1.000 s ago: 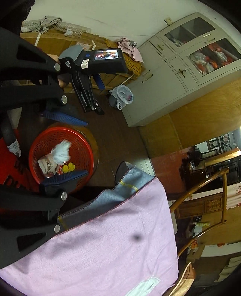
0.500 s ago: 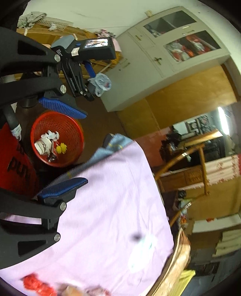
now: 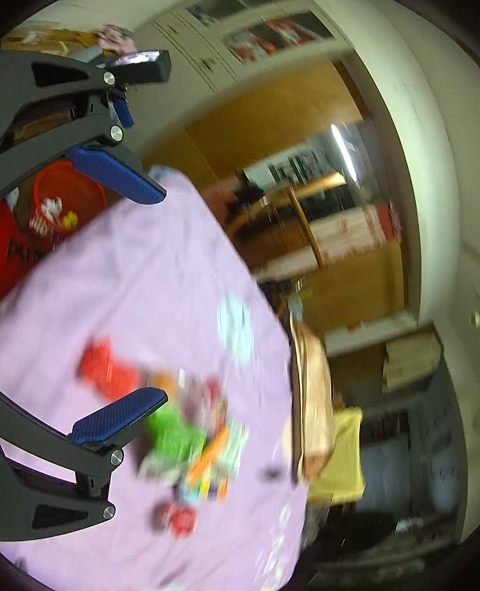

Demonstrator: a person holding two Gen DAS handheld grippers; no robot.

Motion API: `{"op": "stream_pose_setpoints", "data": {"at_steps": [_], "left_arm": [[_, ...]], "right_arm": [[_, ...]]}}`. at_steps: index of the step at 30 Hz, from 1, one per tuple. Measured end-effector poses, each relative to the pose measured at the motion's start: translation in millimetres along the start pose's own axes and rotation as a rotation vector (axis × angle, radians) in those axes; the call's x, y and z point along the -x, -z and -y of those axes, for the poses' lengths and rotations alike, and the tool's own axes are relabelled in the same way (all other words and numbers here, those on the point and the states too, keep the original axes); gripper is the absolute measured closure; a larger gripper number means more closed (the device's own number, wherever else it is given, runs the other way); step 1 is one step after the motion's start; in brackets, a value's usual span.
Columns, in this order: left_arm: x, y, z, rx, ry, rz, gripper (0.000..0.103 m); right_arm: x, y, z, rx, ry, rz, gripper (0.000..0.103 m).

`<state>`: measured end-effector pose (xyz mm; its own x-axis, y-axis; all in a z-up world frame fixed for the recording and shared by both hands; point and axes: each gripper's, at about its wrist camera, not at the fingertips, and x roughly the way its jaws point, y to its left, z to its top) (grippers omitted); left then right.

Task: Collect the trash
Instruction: 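Return both tools to the table and approach the red yarn bundle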

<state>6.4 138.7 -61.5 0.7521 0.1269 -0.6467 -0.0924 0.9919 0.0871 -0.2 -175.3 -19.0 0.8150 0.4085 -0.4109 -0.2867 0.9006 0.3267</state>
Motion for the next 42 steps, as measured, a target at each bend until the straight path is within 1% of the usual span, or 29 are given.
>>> {"op": "stream_pose_setpoints", "data": {"at_steps": [2, 3, 5, 7, 9, 10, 11, 14, 16, 19, 22, 24, 27, 29, 31, 34, 38, 39, 42], "left_arm": [[-2.3, -3.8, 31.7, -0.041, 0.065, -0.009, 0.007], [-4.1, -6.2, 46.1, -0.060, 0.094, -0.016, 0.007], [-9.8, -9.7, 78.1, -0.113, 0.154, -0.032, 0.007], [-15.0, -13.9, 111.9, -0.171, 0.196, -0.042, 0.007], [-18.7, -17.0, 140.4, -0.227, 0.227, -0.043, 0.007], [-21.8, -18.8, 161.2, -0.270, 0.249, -0.041, 0.007], [-23.7, -19.8, 173.3, -0.295, 0.259, -0.042, 0.007], [-34.6, -21.0, 214.6, -0.372, 0.290, -0.055, 0.007], [-45.5, -20.3, 237.9, -0.405, 0.305, -0.073, 0.007], [-60.3, -19.8, 257.1, -0.427, 0.315, -0.108, 0.007], [-73.6, -24.4, 255.2, -0.421, 0.290, -0.128, 0.007], [-81.6, -28.4, 249.5, -0.408, 0.256, -0.134, 0.007], [-90.0, -36.2, 224.8, -0.375, 0.180, -0.128, 0.007], [-95.0, -42.2, 205.2, -0.337, 0.131, -0.123, 0.007], [-97.8, -48.2, 188.2, -0.295, 0.104, -0.119, 0.007], [-102.0, -53.1, 176.3, -0.257, 0.123, -0.128, 0.007], [-110.1, -49.6, 181.5, -0.281, 0.124, -0.132, 0.006], [-109.5, -49.1, 180.6, -0.273, 0.125, -0.115, 0.006], [-113.2, -49.8, 177.5, -0.253, 0.149, -0.111, 0.006]], "right_arm": [[9.0, 2.0, 35.8, -0.054, 0.048, -0.006, 0.005], [11.7, 5.0, 47.8, -0.068, 0.070, -0.013, 0.005], [17.6, 11.1, 75.9, -0.078, 0.162, -0.025, 0.005], [20.6, 19.1, 90.1, -0.067, 0.279, -0.014, 0.005], [24.9, 26.1, 104.8, -0.073, 0.340, 0.001, 0.005], [26.6, 29.5, 114.7, -0.086, 0.358, 0.002, 0.005], [27.5, 32.1, 121.9, -0.102, 0.365, 0.000, 0.005], [28.6, 38.2, 141.8, -0.150, 0.364, -0.009, 0.005], [29.4, 39.5, 149.0, -0.166, 0.378, -0.007, 0.005], [23.9, 39.1, 154.7, -0.162, 0.405, -0.007, 0.005], [18.4, 39.4, 157.6, -0.162, 0.412, -0.022, 0.005], [17.9, 38.6, 160.3, -0.174, 0.391, -0.026, 0.005], [16.6, 39.0, 162.8, -0.189, 0.387, -0.033, 0.005], [15.5, 39.8, 165.1, -0.207, 0.366, -0.039, 0.005], [15.3, 40.6, 167.1, -0.221, 0.350, -0.041, 0.005], [16.0, 42.5, 171.2, -0.253, 0.327, -0.041, 0.005], [16.6, 44.6, 180.4, -0.317, 0.305, -0.046, 0.005], [16.9, 45.7, 182.8, -0.335, 0.299, -0.045, 0.005], [16.0, 46.6, 186.1, -0.357, 0.289, -0.049, 0.005]]}}
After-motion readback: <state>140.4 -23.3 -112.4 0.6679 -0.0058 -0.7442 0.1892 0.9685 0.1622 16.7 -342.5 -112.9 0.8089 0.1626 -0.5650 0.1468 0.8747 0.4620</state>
